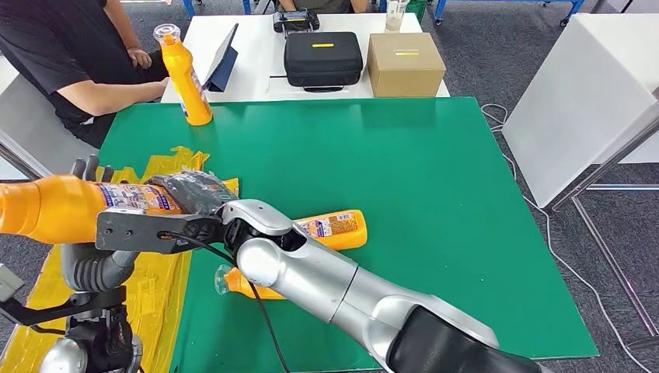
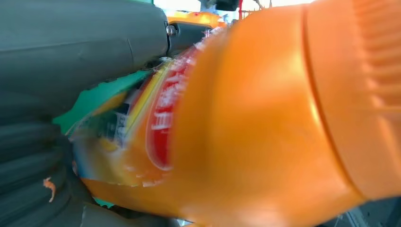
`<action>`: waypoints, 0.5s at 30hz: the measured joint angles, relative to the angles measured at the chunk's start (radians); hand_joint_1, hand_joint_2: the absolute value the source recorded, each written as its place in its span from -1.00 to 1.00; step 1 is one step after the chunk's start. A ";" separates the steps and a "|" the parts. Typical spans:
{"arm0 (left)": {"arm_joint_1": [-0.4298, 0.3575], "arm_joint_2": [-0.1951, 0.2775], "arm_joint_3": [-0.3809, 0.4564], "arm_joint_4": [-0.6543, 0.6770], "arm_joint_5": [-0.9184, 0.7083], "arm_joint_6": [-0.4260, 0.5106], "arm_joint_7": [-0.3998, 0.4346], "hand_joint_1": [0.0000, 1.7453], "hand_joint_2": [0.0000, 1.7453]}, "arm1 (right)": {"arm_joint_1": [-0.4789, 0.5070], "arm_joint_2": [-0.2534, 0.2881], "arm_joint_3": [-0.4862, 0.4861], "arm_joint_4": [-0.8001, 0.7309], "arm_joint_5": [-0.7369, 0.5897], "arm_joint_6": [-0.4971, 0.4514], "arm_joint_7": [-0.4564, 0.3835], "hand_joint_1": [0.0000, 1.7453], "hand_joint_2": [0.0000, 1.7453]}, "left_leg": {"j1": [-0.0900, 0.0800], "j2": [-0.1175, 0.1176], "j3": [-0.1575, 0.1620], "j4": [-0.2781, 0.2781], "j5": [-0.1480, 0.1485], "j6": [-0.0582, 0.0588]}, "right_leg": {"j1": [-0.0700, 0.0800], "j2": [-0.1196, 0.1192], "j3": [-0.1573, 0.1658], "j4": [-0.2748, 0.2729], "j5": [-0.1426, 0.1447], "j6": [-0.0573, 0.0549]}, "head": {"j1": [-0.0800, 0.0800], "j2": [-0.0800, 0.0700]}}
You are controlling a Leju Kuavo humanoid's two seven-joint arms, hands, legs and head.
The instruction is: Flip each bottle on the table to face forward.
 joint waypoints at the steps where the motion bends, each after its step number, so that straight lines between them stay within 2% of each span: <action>1: -0.005 0.001 0.001 -0.008 -0.003 0.002 0.009 -1.00 1.00 | -0.002 0.002 0.004 -0.004 0.011 0.002 0.002 1.00 1.00 | 0.000 0.000 0.000 0.000 0.000 0.000 | 0.000 0.000 0.000 0.000 0.000 0.000 | 0.000 0.000; 6: -0.020 0.008 0.003 -0.033 -0.005 0.009 0.043 -1.00 1.00 | -0.010 0.006 0.017 -0.022 0.070 0.021 0.018 1.00 1.00 | 0.000 0.001 0.000 0.000 0.000 0.000 | 0.000 0.000 0.000 0.000 0.000 0.000 | 0.000 0.000; 15: -0.026 0.023 0.004 -0.024 0.010 -0.003 0.048 -1.00 1.00 | 0.001 0.006 0.055 -0.026 0.140 0.021 0.027 1.00 1.00 | 0.000 0.001 0.000 0.000 0.000 0.000 | 0.000 0.001 0.000 0.000 0.000 0.000 | 0.000 0.000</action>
